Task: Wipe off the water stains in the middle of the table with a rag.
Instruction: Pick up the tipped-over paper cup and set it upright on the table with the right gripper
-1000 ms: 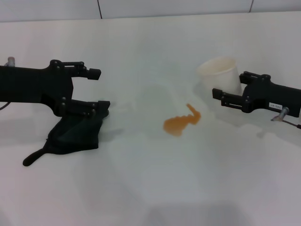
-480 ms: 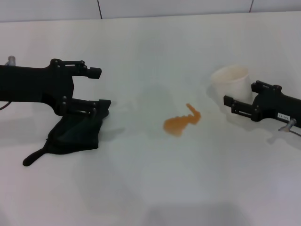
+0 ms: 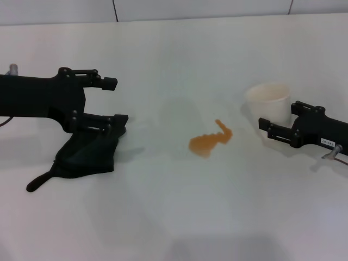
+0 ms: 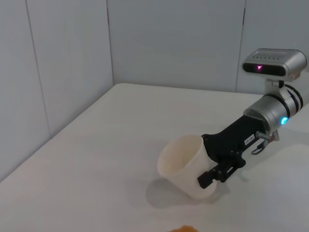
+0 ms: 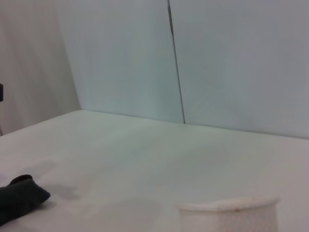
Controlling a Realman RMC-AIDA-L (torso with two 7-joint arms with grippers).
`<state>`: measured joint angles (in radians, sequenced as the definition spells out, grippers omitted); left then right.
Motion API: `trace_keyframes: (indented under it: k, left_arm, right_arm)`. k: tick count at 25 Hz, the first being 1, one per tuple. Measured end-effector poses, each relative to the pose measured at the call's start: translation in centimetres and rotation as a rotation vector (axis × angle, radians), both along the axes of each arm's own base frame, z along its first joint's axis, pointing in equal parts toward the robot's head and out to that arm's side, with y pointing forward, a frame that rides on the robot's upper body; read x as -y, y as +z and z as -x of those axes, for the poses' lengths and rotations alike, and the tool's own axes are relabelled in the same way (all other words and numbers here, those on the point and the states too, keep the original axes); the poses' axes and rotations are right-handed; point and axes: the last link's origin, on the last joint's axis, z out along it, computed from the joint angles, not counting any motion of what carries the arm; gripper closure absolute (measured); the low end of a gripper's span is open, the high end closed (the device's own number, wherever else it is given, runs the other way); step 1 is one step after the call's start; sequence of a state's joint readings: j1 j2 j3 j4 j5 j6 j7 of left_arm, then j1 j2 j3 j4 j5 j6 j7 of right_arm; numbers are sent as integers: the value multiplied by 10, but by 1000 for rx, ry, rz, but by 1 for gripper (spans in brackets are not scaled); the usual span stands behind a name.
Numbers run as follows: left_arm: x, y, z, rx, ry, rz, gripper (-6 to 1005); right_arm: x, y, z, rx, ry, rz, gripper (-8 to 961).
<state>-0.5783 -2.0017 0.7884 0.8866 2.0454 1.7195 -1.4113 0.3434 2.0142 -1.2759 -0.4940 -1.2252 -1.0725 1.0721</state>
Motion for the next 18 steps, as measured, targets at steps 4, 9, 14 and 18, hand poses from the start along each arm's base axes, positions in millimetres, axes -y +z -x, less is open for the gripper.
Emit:
trace_keyframes:
  k: [4,9,14,18]
  left_arm:
    - [0,0,0,0,-2,0,168]
    - [-1,0,-1,-1,-3,0,168]
    - [-1,0,-2,-1,-6,1,168]
    - [-2,0,-3,0,-8,2,168]
  right_arm:
    - [2,0,0,-8,4,3,237]
    - [4,-1,-1,-13,-3,7,237]
    - [5,-1,-2,-19,-8,11,236]
    - [6,-1,-3,-21,-10,13,236]
